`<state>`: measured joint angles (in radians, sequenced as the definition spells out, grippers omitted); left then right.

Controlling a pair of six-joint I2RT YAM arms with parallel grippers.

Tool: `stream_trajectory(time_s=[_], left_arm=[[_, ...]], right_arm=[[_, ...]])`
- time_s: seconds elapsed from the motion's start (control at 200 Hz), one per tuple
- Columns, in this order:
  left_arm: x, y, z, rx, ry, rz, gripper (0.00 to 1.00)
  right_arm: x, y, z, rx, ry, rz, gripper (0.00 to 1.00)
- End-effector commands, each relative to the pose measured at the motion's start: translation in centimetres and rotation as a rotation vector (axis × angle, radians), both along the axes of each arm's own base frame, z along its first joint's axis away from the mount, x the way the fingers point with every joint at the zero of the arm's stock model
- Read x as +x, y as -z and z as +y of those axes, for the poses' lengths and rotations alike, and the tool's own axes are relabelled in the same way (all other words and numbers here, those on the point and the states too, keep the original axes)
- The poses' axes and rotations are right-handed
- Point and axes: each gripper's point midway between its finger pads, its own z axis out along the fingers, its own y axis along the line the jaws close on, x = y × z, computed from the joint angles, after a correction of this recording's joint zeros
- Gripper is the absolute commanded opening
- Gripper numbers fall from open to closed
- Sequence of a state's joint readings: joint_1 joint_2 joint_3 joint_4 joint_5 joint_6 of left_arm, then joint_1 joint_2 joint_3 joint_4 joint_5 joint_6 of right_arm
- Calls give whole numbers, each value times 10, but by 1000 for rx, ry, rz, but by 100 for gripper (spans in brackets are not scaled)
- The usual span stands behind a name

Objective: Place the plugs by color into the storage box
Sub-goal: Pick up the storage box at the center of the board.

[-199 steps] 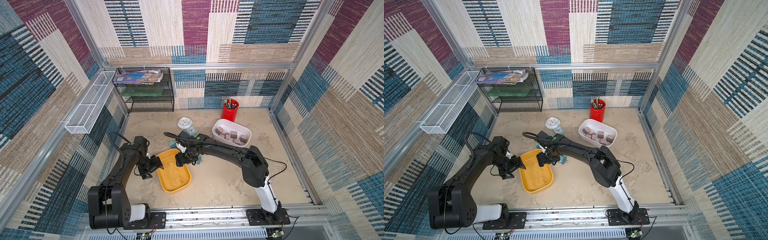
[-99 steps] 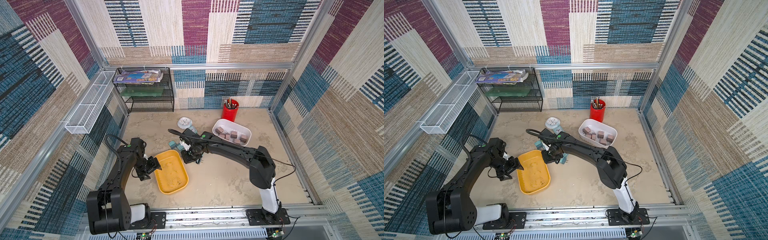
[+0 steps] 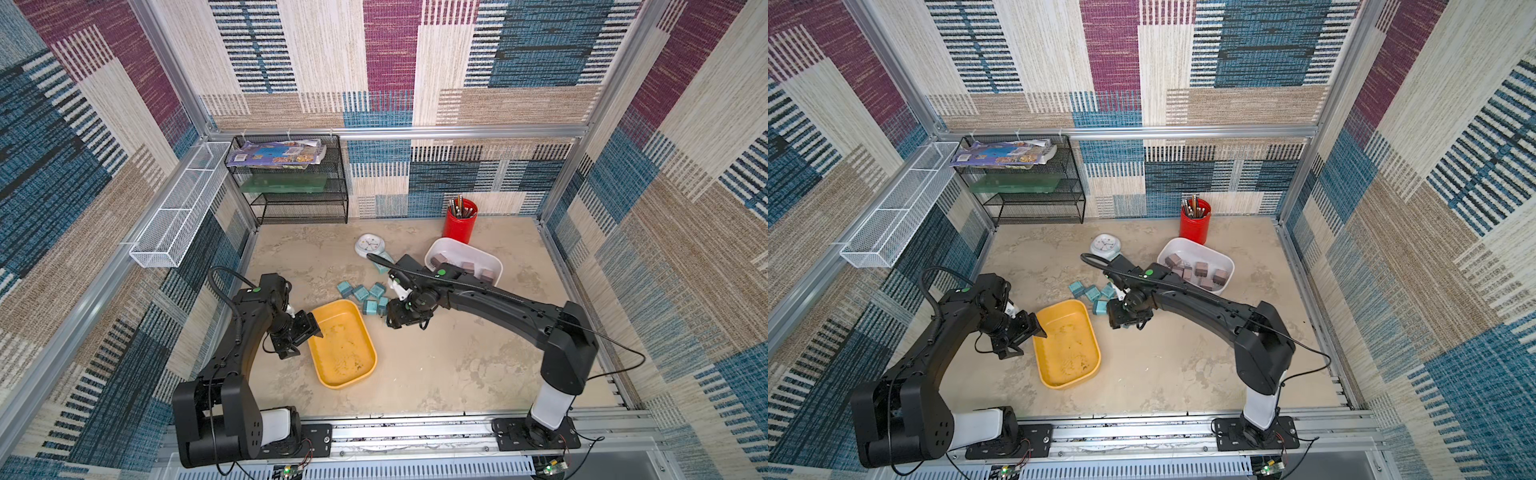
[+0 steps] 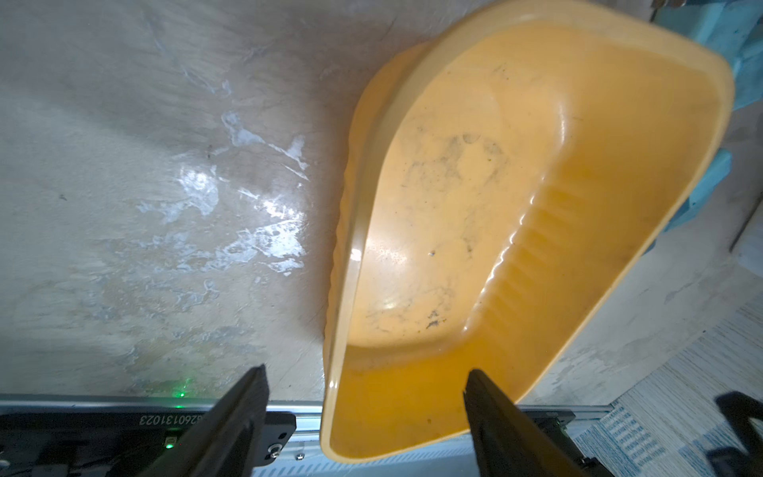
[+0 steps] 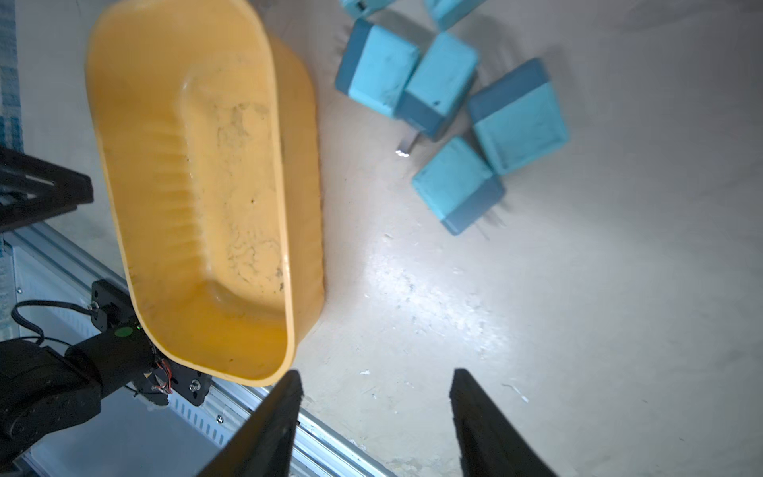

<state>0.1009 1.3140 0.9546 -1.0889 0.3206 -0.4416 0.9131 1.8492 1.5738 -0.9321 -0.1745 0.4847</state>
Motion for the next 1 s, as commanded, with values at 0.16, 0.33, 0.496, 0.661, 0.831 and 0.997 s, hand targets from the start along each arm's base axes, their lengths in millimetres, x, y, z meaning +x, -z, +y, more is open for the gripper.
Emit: stream_trajectory(time_s=[0.16, 0.33, 0.496, 0.661, 0.831, 0.997], left_arm=[[-4, -5, 1, 2, 1, -3, 78], [-11, -2, 1, 0, -1, 3, 78], [-15, 0, 0, -4, -6, 11, 78], [-14, 1, 0, -6, -9, 12, 78], [-12, -2, 1, -3, -8, 0, 78], [-8, -6, 1, 0, -10, -16, 78]], right_arm=[[2, 43, 55, -26, -60, 23, 19], [12, 61, 52, -56, -41, 36, 15], [13, 75, 59, -65, -68, 55, 33], [18, 76, 66, -60, -67, 59, 16], [24, 64, 52, -51, -29, 55, 0], [42, 37, -8, -58, 95, 32, 0]])
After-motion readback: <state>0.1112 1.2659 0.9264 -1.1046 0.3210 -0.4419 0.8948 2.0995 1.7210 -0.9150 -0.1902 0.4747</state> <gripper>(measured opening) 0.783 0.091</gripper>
